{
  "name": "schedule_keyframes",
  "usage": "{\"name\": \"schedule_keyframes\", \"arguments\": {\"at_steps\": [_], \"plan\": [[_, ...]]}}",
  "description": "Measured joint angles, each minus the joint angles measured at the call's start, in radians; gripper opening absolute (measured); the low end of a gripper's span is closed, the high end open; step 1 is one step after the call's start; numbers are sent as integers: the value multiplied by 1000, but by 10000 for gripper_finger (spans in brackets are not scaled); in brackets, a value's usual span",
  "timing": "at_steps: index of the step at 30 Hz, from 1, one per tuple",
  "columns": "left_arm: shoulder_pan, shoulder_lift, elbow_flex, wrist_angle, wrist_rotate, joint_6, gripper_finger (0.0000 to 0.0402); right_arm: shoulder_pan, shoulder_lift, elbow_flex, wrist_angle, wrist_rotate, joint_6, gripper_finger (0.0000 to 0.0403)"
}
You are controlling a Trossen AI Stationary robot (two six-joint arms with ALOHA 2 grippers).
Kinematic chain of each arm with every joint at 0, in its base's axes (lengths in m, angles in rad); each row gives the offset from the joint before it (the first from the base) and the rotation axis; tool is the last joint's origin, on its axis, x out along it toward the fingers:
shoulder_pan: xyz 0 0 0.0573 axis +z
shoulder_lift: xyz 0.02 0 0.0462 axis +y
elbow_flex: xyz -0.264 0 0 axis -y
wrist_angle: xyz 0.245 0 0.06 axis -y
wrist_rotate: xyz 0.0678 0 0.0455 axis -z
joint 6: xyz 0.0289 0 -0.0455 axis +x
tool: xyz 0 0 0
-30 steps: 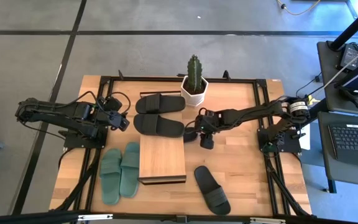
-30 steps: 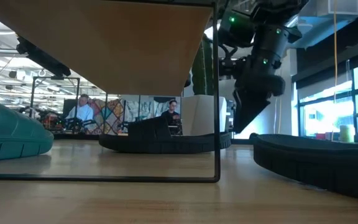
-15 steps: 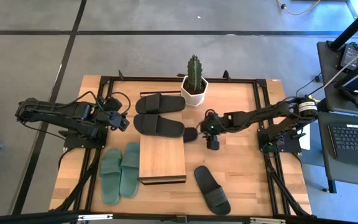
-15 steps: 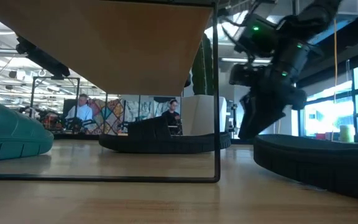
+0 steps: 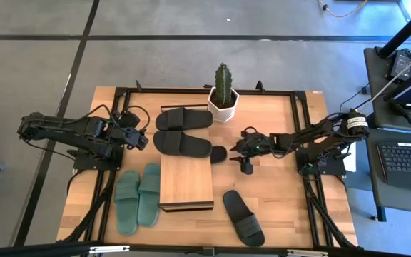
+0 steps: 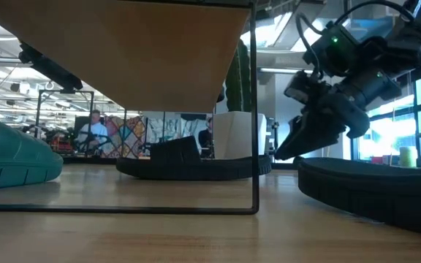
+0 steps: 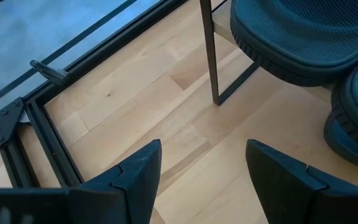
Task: Pick and place slides into the shelf
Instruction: Put the black slides under the shelf
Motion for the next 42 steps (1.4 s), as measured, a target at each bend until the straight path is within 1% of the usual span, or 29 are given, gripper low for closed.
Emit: {"name": "schedule_keyframes", "arguments": {"at_steps": [4,13,21,27,42], "plan": [[0,0,0,0,0,0,225,0,0,-1,39,1,-3,189],[0,0,0,0,0,0,225,0,0,1,41,2,25,189],[0,0,0,0,0,0,225,0,3,15,40,2,10,189],[0,0,0,1,0,0,225,0,45,17,54,2,18,189],[0,0,0,1,0,0,225,0,138,26,201,2,32,189]]}}
